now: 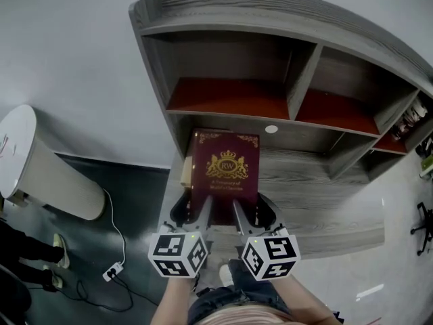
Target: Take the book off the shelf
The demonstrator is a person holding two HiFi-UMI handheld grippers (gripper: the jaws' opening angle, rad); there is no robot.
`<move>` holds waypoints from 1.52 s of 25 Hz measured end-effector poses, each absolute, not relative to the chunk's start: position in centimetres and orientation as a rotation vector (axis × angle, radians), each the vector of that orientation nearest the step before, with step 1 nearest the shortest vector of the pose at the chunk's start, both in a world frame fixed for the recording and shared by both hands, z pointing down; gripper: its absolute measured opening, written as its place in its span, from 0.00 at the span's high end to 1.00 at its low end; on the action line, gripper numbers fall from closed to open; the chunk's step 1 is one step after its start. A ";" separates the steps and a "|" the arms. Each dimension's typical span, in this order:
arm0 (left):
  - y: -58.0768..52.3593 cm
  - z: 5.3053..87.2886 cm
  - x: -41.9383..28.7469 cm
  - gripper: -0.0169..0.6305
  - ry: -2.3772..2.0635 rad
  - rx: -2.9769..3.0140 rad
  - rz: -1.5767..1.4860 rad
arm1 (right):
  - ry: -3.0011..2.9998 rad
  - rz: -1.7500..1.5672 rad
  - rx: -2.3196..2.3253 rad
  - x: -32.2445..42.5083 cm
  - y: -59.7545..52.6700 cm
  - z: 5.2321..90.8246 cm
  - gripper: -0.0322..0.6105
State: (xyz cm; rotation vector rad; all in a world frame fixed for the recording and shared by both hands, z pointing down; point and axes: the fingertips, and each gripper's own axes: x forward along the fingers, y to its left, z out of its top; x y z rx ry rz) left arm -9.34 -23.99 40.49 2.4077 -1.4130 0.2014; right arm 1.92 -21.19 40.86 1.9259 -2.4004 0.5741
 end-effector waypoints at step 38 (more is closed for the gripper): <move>-14.9 37.5 -13.8 0.64 -1.585 2.354 0.018 | -2.611 0.400 1.846 -1.8 -14.1 36.7 0.67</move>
